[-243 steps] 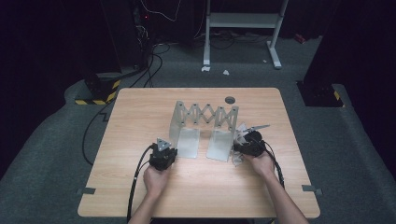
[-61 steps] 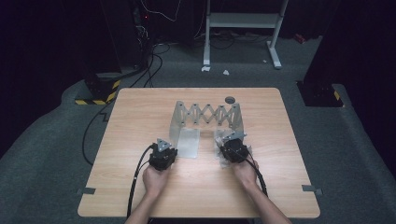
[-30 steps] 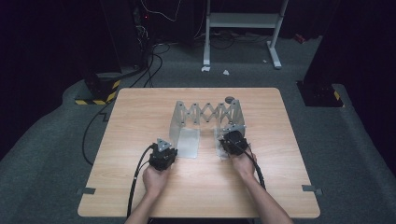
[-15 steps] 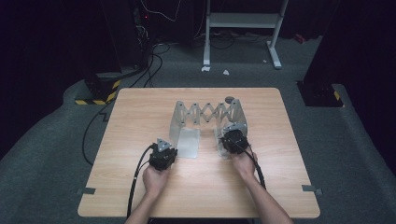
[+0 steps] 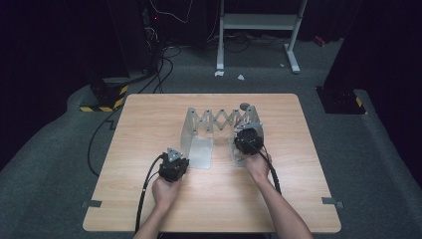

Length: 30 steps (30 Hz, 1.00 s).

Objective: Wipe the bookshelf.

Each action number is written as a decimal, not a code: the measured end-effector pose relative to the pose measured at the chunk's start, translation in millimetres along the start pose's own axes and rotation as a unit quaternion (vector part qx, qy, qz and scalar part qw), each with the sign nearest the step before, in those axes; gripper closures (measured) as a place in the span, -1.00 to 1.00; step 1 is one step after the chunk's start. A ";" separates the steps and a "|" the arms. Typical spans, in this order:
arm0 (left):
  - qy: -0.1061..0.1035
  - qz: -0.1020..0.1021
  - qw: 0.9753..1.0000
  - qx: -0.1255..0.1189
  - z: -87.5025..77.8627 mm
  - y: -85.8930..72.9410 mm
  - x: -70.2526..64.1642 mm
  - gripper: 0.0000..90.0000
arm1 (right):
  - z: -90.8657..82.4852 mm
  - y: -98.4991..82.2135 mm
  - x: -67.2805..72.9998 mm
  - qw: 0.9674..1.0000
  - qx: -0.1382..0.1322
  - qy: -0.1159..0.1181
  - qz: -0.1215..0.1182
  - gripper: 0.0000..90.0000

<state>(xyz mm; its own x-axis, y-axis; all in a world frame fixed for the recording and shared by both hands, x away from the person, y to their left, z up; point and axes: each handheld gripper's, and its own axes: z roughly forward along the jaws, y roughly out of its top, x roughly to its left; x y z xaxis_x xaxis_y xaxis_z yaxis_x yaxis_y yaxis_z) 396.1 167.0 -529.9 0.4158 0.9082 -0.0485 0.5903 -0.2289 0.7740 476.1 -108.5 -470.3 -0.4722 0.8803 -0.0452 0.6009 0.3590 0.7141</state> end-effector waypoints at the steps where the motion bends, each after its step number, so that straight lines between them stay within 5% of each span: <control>1: 0.000 0.000 1.000 0.000 0.0 0.0 0.0 0.82 | 2.2 0.3 0.2 1.000 0.000 0.000 0.000 0.79; 9: 0.000 0.000 1.000 0.000 0.0 0.0 0.0 0.82 | 30.3 -10.9 -3.2 1.000 0.031 -0.003 0.001 0.79; 18: 0.000 -0.001 1.000 0.000 0.1 0.0 -0.1 0.83 | 35.2 -18.2 -9.2 0.999 0.042 0.023 0.007 0.79; 30: 0.001 0.000 1.000 0.000 0.0 0.0 -0.1 0.83 | 5.3 11.0 -13.8 0.999 -0.017 0.031 0.011 0.79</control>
<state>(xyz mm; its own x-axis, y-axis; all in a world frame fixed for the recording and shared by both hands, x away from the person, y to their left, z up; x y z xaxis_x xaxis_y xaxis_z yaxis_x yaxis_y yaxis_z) 396.1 166.8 -529.9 0.4146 0.9087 -0.0475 0.5901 -0.2287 0.7742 492.7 -115.1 -465.5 -0.4979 0.8672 0.0136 0.5907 0.3276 0.7374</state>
